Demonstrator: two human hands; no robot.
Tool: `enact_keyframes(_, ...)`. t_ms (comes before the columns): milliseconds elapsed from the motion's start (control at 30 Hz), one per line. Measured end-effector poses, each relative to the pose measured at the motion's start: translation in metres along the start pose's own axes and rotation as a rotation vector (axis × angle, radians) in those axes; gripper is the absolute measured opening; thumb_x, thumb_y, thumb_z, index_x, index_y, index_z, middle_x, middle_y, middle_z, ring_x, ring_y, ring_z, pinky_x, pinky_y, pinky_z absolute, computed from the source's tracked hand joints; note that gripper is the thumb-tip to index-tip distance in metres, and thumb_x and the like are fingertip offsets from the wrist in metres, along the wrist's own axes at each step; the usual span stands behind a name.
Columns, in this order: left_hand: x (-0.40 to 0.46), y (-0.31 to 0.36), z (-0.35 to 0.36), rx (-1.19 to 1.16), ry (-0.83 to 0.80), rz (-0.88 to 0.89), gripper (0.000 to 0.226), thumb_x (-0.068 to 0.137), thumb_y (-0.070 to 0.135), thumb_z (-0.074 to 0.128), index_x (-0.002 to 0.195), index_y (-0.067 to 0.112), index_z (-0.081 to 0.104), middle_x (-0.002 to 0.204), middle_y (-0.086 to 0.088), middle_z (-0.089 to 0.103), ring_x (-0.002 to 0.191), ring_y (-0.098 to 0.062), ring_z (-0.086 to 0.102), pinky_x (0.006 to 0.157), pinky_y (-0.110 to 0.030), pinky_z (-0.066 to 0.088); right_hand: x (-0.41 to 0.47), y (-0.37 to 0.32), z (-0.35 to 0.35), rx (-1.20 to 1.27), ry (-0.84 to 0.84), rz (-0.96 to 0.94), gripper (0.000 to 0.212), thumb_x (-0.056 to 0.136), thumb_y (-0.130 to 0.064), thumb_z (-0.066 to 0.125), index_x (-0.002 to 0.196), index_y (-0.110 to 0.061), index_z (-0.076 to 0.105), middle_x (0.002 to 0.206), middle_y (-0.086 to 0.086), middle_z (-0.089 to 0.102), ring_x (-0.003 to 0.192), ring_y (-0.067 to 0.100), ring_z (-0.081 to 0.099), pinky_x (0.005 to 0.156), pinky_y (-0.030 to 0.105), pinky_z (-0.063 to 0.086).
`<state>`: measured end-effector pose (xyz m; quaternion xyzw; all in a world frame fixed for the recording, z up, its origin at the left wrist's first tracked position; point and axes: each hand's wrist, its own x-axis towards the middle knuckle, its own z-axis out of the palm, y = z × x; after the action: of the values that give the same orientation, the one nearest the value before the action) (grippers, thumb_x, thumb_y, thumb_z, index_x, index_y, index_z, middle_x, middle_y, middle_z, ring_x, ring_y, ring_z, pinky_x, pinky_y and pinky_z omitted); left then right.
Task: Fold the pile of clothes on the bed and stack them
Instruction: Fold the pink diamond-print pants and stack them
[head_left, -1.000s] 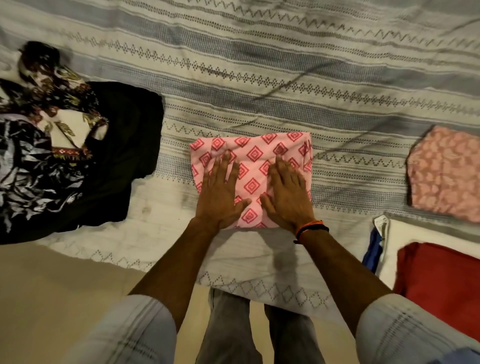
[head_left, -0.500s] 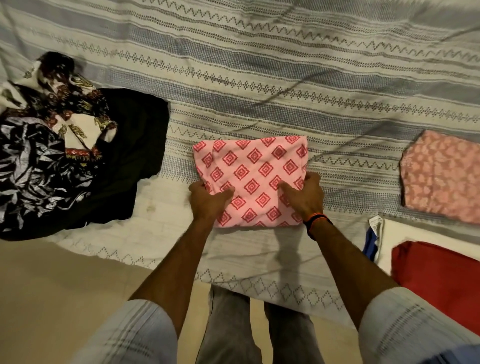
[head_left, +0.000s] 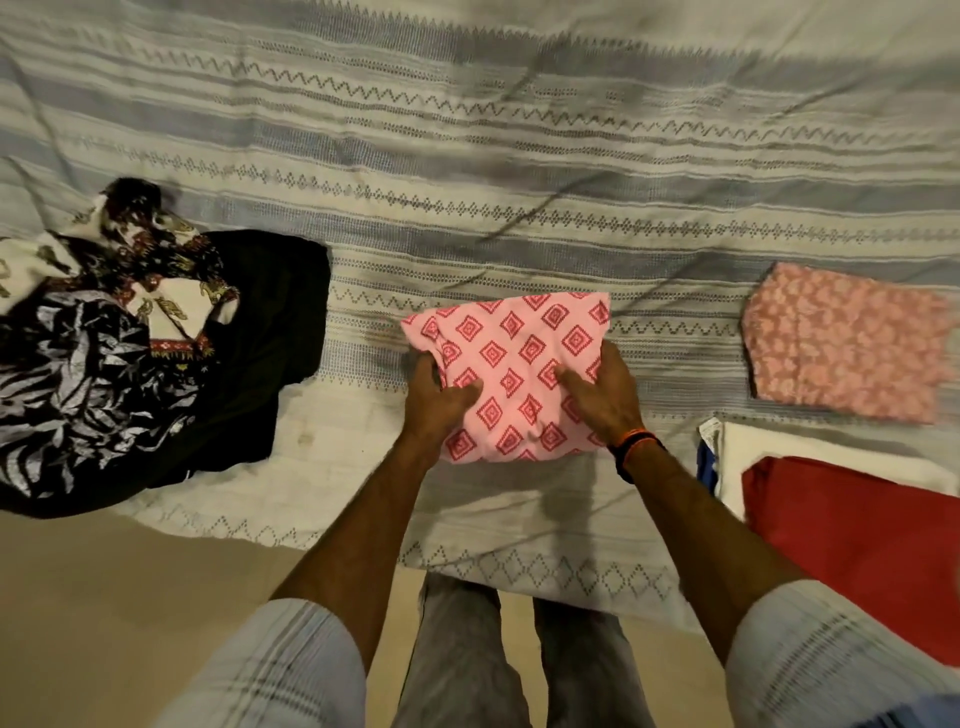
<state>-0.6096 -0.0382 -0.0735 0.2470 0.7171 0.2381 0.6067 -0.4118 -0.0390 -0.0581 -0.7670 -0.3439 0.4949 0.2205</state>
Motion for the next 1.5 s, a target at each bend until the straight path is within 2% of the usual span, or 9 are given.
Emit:
enact_keyframes(167, -0.033, 0.033, 0.035, 0.051, -0.058, 0.070, 0.047, 0.083, 0.005, 0.074, 0.124, 0.014, 0.052, 0.121, -0.005, 0.068, 0.105, -0.024, 0.068, 0.086, -0.053, 0.057, -0.024, -0.006, -0.053, 0.048, 0.082, -0.030, 0.035, 0.091, -0.018, 0.068, 0.120, -0.015, 0.049, 0.103, -0.007, 0.057, 0.093, 0.014, 0.054, 0.066, 0.020, 0.041)
enact_keyframes(467, -0.078, 0.056, 0.157, 0.085, -0.156, 0.108, 0.052, 0.082, 0.010, 0.076, 0.128, 0.017, 0.051, 0.119, -0.005, 0.069, 0.101, -0.023, 0.070, 0.081, -0.051, 0.059, -0.027, 0.025, -0.182, 0.153, 0.180, -0.026, 0.039, 0.091, -0.020, 0.068, 0.126, -0.017, 0.051, 0.109, -0.008, 0.059, 0.098, 0.013, 0.056, 0.082, 0.031, 0.044)
enact_keyframes(600, -0.091, 0.060, 0.223, 0.083, -0.172, 0.120, 0.054, 0.084, 0.006, 0.074, 0.130, 0.015, 0.048, 0.123, -0.005, 0.067, 0.107, -0.024, 0.067, 0.087, -0.051, 0.057, -0.017, 0.047, -0.243, 0.152, 0.214, -0.011, 0.038, 0.091, -0.017, 0.068, 0.124, -0.017, 0.049, 0.104, -0.009, 0.057, 0.089, 0.009, 0.056, 0.066, 0.013, 0.045)
enact_keyframes(933, -0.090, 0.069, 0.358, 0.090, -0.222, 0.120, 0.056, 0.080, 0.006, 0.078, 0.129, 0.012, 0.050, 0.121, -0.007, 0.068, 0.105, -0.026, 0.068, 0.084, -0.051, 0.058, 0.024, 0.096, -0.363, 0.089, 0.306, 0.011, 0.040, 0.091, -0.021, 0.069, 0.127, -0.016, 0.052, 0.105, -0.007, 0.060, 0.091, 0.011, 0.055, 0.056, 0.007, 0.034)
enact_keyframes(1100, -0.077, 0.065, 0.385, 0.125, -0.190, 0.126, 0.059, 0.079, 0.011, 0.079, 0.130, 0.015, 0.049, 0.121, -0.004, 0.068, 0.105, -0.023, 0.068, 0.086, -0.050, 0.057, 0.049, 0.119, -0.382, 0.087, 0.324, 0.036, 0.040, 0.090, -0.023, 0.070, 0.125, -0.016, 0.053, 0.106, -0.007, 0.061, 0.095, 0.014, 0.058, 0.077, 0.025, 0.046)
enact_keyframes(1233, -0.067, 0.055, 0.392, 0.625, -0.027, 0.250, 0.061, 0.077, 0.018, 0.074, 0.131, 0.009, 0.045, 0.117, 0.000, 0.060, 0.107, -0.020, 0.058, 0.086, -0.033, 0.048, 0.065, 0.139, -0.379, -0.430, 0.346, 0.104, 0.064, 0.083, -0.020, 0.072, 0.138, -0.011, 0.040, 0.131, 0.013, 0.052, 0.121, 0.034, 0.050, 0.101, 0.047, 0.044)
enact_keyframes(1300, -0.062, 0.045, 0.393, 0.804, -0.037, 0.371, 0.067, 0.069, 0.024, 0.075, 0.129, 0.009, 0.049, 0.124, -0.007, 0.059, 0.116, -0.026, 0.055, 0.097, -0.042, 0.047, 0.065, 0.146, -0.373, -0.627, 0.303, 0.014, 0.073, 0.084, -0.018, 0.070, 0.146, -0.008, 0.032, 0.148, 0.017, 0.036, 0.132, 0.036, 0.038, 0.109, 0.050, 0.035)
enact_keyframes(1400, -0.062, 0.032, 0.402, 1.021, -0.219, 0.500, 0.074, 0.079, 0.022, 0.075, 0.144, 0.009, 0.042, 0.145, -0.013, 0.045, 0.134, -0.031, 0.041, 0.110, -0.050, 0.037, 0.065, 0.152, -0.360, -0.693, 0.142, -0.141, 0.071, 0.089, -0.022, 0.065, 0.150, -0.010, 0.031, 0.155, 0.014, 0.031, 0.140, 0.033, 0.032, 0.114, 0.048, 0.031)
enact_keyframes(1500, -0.066, 0.028, 0.411, 1.126, -0.430, 0.451, 0.064, 0.087, 0.028, 0.069, 0.143, 0.013, 0.042, 0.152, -0.010, 0.037, 0.138, -0.032, 0.037, 0.110, -0.048, 0.038, 0.065, 0.163, -0.351, -0.703, -0.023, -0.100, 0.068, 0.092, -0.026, 0.061, 0.150, -0.012, 0.029, 0.159, 0.013, 0.026, 0.141, 0.032, 0.030, 0.113, 0.047, 0.032)
